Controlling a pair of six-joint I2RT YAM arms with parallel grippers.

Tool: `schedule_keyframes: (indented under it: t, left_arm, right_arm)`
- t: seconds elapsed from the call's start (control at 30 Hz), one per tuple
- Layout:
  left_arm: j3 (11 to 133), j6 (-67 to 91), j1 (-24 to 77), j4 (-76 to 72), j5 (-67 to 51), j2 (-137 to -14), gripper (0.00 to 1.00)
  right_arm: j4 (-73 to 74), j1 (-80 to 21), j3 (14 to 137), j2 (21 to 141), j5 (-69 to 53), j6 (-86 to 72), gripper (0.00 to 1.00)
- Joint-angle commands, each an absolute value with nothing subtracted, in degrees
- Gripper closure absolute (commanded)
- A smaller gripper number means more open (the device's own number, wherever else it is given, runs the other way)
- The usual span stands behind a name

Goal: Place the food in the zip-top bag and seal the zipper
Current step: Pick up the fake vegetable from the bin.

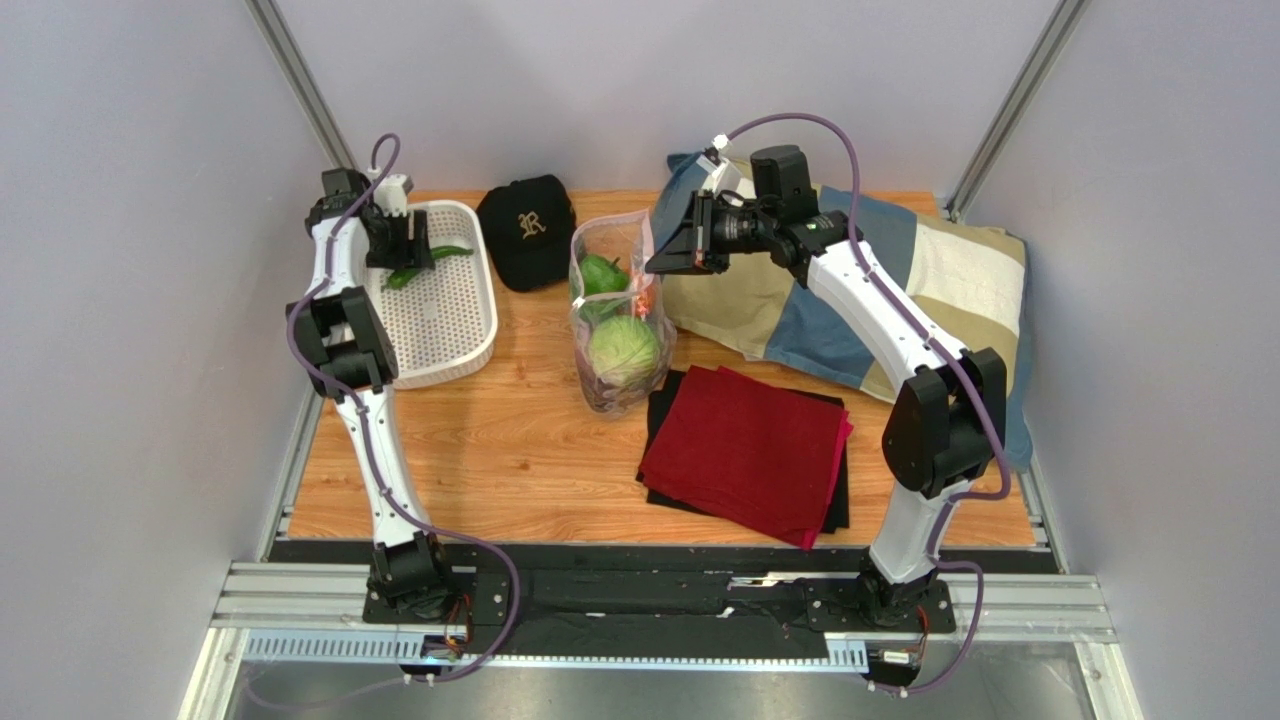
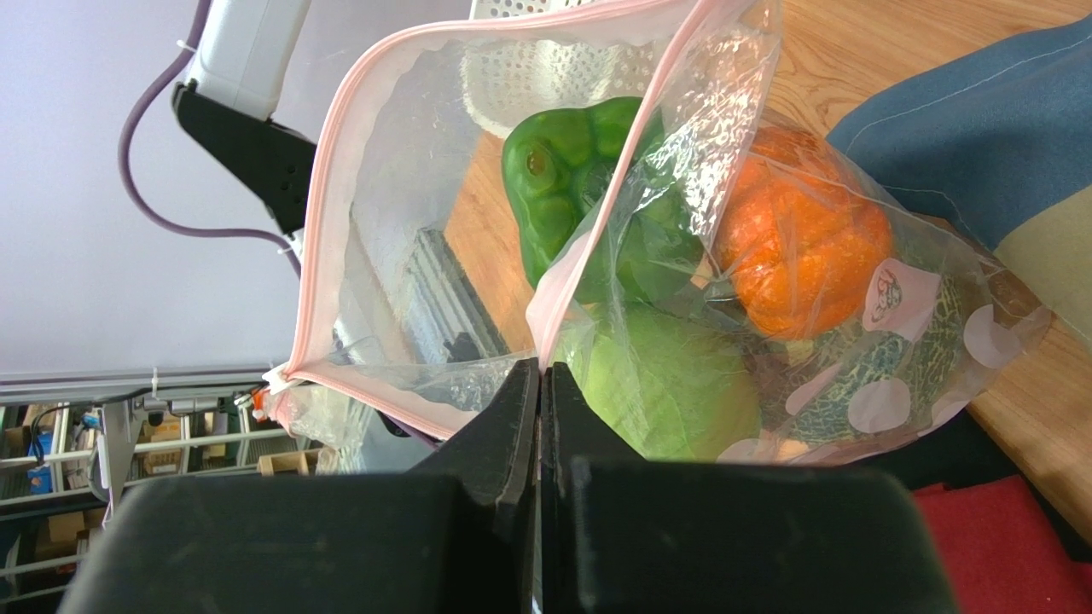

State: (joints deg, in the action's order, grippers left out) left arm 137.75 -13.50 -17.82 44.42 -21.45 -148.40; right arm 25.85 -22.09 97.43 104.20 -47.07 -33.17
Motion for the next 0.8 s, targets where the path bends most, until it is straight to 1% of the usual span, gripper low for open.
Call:
schedule_keyframes:
  t: [0.0,0.07,0.1,0.17,0.2,0.23,0.27,0.33,0.37,0.43,0.47,0.5,0.67,0.77]
  left_arm:
    - [130.9,-18.4,-18.5,47.7,-25.6,-139.1,0.3]
    - [128.9,-19.2,-18.4,48.8,-25.3,-137.2,0.34]
    - [128.7,-19.9,-18.4,49.5,-25.4,-136.8,0.39]
    - [129.0,-21.2,-18.4,52.0,-25.1,-136.7,0.46]
    - [129.2,-21.5,-18.4,52.8,-24.9,-136.8,0.54]
    - [129.1,-22.1,-18.4,53.6,-25.0,-136.7,0.58]
    - [129.0,-22.1,-18.5,54.6,-24.9,-136.5,0.7]
    - [128.2,-21.5,-18.5,55.2,-24.9,-135.1,0.84]
    - [127.4,-21.0,-18.5,54.8,-25.1,-134.1,0.93]
    - [123.7,-20.3,-18.9,53.3,-26.3,-130.0,0.95]
    - [122.5,-19.6,-19.0,51.3,-26.2,-128.5,0.99]
    - [121.6,-19.6,-19.0,50.5,-26.0,-126.9,1.0]
    - [118.4,-18.2,-19.0,49.9,-26.4,-118.4,1.0]
    - [116.4,-16.1,-19.0,50.0,-32.5,-112.3,1.0]
  right_arm:
    - [24.1,-22.4,98.7,103.7,-47.2,-33.0,1.0]
    - [24.1,-22.4,99.1,104.0,-47.4,-33.2,1.0]
    - [24.0,-22.4,99.3,104.2,-47.5,-33.1,1.0]
    - [23.9,-22.2,99.7,104.4,-47.5,-33.3,1.0]
    - [24.0,-22.4,99.9,104.5,-47.5,-33.2,1.0]
    - [23.9,-22.5,99.9,104.5,-47.5,-33.3,1.0]
    - [24.1,-22.5,100.0,104.7,-47.5,-33.1,1.0]
    - [24.3,-22.5,99.8,104.4,-47.5,-33.1,1.0]
    - [24.6,-22.5,99.7,104.3,-47.4,-33.1,1.0]
    - [25.0,-22.6,99.5,104.1,-47.3,-33.0,1.0]
    - [25.5,-22.6,99.5,103.8,-47.3,-32.8,1.0]
    - [25.7,-22.6,99.5,103.8,-47.3,-32.3,1.0]
    - [26.6,-22.7,100.0,103.6,-47.1,-31.4,1.0]
    - [26.5,-22.7,100.3,103.6,-46.8,-31.4,1.0]
